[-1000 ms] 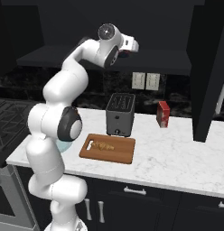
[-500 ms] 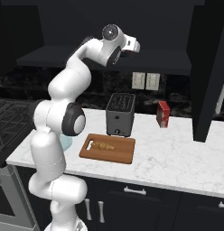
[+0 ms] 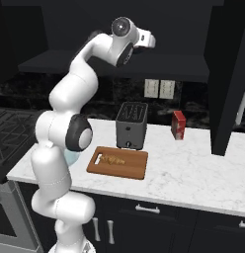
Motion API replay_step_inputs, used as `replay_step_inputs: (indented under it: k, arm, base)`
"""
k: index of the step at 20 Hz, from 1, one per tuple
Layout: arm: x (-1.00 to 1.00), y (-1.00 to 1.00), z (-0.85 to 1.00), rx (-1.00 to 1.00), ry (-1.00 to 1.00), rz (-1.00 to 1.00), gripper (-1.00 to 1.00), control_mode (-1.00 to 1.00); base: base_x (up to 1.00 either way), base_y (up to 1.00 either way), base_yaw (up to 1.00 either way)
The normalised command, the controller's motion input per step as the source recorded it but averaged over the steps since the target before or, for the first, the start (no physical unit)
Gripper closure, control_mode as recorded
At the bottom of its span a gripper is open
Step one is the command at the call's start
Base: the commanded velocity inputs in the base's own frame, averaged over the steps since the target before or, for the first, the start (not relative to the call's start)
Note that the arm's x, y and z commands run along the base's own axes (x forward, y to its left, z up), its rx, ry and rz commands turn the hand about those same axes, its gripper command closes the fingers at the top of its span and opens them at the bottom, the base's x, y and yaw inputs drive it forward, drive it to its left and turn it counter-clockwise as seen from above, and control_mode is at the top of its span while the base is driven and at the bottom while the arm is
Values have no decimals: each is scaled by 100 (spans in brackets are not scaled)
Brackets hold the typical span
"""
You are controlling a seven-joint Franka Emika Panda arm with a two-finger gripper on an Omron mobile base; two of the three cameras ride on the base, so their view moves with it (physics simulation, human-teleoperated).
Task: From the different types of pastries on the counter, select a croissant and place it on the cutting board. Then retrieve a jar of jam from the cabinet and place it alongside the croissant on the cutting board.
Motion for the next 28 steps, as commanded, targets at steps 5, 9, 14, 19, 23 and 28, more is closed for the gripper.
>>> replay_step_inputs:
  k: [5,9,14,19,23,28]
  arm:
    - [-100,-49,34,-8,-47,0,100,-100]
    - [-100,-51,-3,0,-55,7,100,-100]
    - [-97,-30,42,0,-9,1,100,-100]
    - [-72,-9,49,0,28,4,100,-100]
    - [-55,0,18,0,47,7,100,-100]
    - [-74,-10,7,0,41,8,100,-100]
  base:
    - [0,0,0]
    - [0,0,0]
    - [0,0,0]
    - [0,0,0]
    - [0,0,0]
    - [0,0,0]
